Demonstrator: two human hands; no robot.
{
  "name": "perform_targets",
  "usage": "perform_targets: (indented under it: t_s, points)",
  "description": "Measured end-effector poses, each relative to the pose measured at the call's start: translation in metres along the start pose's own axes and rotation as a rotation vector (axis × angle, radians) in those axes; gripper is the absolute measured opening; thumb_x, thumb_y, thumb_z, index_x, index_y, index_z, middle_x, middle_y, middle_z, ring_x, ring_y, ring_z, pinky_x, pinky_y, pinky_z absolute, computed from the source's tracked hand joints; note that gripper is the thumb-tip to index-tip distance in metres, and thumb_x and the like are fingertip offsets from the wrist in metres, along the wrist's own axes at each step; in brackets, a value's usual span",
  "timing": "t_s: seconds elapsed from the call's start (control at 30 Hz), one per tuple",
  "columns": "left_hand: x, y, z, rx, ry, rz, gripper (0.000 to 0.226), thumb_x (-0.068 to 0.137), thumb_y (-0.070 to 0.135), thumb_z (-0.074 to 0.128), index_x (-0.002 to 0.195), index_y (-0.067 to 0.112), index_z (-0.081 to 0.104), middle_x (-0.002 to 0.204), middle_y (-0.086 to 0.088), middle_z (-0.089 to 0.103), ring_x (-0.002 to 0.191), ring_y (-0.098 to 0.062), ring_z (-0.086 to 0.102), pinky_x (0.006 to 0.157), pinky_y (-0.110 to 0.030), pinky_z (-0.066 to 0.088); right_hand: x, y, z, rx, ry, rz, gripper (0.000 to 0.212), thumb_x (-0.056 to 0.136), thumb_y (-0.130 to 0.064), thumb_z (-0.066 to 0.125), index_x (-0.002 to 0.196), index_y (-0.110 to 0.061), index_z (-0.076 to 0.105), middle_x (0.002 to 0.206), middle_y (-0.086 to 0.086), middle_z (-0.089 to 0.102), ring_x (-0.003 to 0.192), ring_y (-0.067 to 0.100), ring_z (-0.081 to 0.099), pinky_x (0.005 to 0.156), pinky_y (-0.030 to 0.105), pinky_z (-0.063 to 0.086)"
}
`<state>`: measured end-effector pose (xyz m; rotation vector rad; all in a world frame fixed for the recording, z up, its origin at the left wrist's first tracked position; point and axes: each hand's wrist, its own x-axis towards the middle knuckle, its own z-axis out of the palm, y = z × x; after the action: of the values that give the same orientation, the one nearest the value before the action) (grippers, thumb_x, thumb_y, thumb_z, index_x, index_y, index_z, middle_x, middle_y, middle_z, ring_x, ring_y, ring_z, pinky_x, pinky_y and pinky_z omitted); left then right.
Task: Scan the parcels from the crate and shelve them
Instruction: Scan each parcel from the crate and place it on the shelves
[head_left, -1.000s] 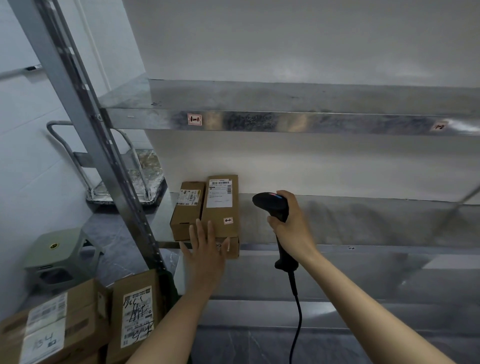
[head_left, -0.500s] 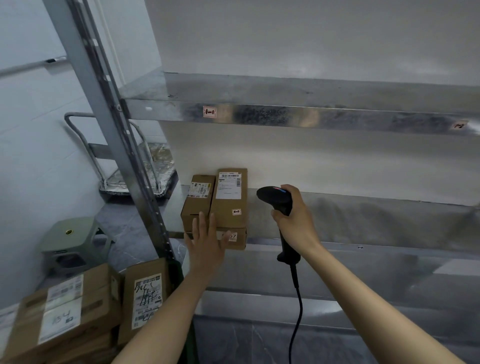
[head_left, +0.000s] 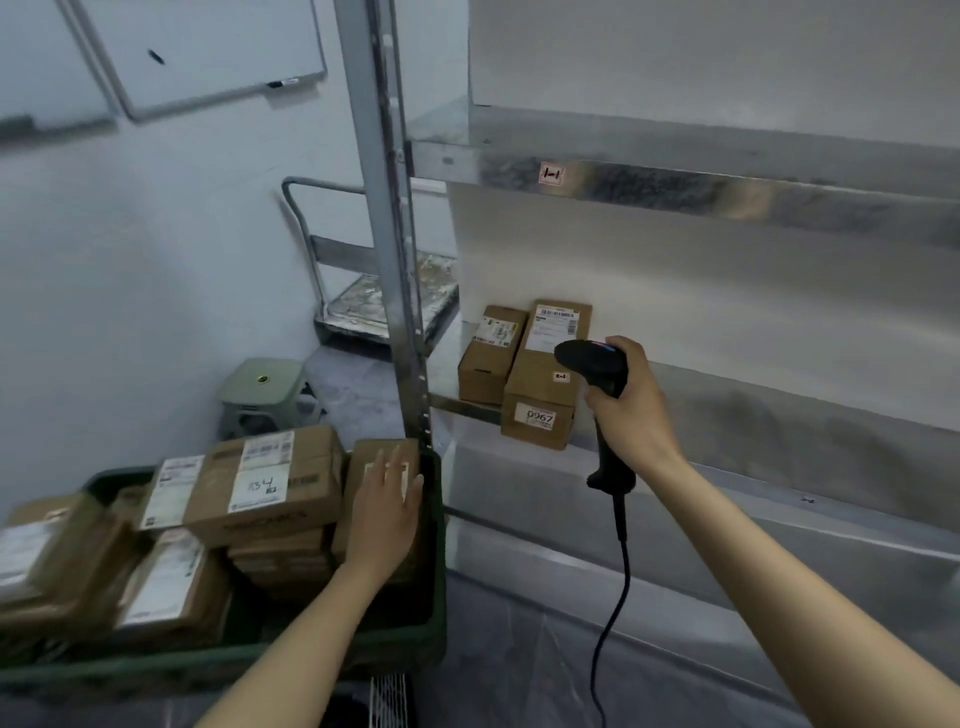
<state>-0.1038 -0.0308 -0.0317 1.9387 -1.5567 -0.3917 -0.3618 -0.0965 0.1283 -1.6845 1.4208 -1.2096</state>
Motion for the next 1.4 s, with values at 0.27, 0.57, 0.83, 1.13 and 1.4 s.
perform_targets:
  t_s: [0.27, 0.57, 0.83, 1.13, 1.4]
  points:
    - [-0.047, -0.049, -0.028, 0.000, 0.078, -0.163, 0.056, 0.100, 0.039, 0.036, 0.148, 0.011, 0.031, 0.151, -0.008, 0.034, 0.140, -0.022, 0.028, 0.114, -0.041, 0.028, -0.012, -0.005, 0.036, 0.048, -0.124, -0.029, 0.054, 0.087, 0.000, 0.059, 0.132, -0.021, 0.040, 0.112, -0.010, 0.047, 0.103, 0.013, 0.051, 0.077, 0.023, 0.046]
    - [-0.042, -0.116, -0.099, 0.019, 0.282, -0.335, 0.055, 0.100, 0.037, 0.036, 0.150, 0.016, 0.025, 0.151, -0.015, 0.027, 0.137, -0.033, 0.029, 0.108, -0.048, 0.032, -0.021, -0.033, 0.104, 0.015, -0.201, -0.077, 0.052, 0.086, -0.003, 0.061, 0.129, -0.026, 0.042, 0.116, -0.008, 0.050, 0.091, -0.001, 0.054, 0.073, 0.016, 0.047]
    - [-0.005, -0.195, -0.133, -0.165, 0.150, -0.493, 0.061, 0.099, 0.050, 0.034, 0.153, 0.029, 0.014, 0.158, -0.011, 0.017, 0.145, -0.031, 0.014, 0.114, -0.052, 0.020, -0.029, -0.050, 0.176, 0.001, -0.196, -0.014, 0.052, 0.087, -0.001, 0.059, 0.126, -0.029, 0.041, 0.102, -0.007, 0.055, 0.071, -0.003, 0.057, 0.052, 0.005, 0.041]
    - [0.027, -0.245, -0.132, -0.290, -0.074, -0.470, 0.064, 0.096, 0.057, 0.036, 0.152, 0.033, 0.016, 0.154, -0.001, 0.031, 0.141, -0.028, 0.030, 0.111, -0.050, 0.026, -0.041, -0.047, 0.241, -0.043, -0.164, 0.039, 0.054, 0.087, 0.000, 0.059, 0.123, -0.035, 0.038, 0.099, -0.014, 0.053, 0.071, -0.012, 0.057, 0.052, 0.004, 0.042]
    - [0.038, -0.254, -0.124, -0.374, -0.145, -0.436, 0.070, 0.093, 0.059, 0.040, 0.152, 0.035, 0.011, 0.152, -0.001, 0.036, 0.138, -0.028, 0.035, 0.110, -0.047, 0.028, -0.045, -0.037, 0.264, -0.085, -0.143, 0.070, 0.055, 0.085, -0.001, 0.060, 0.124, -0.035, 0.041, 0.098, -0.016, 0.055, 0.075, -0.008, 0.058, 0.054, 0.006, 0.044]
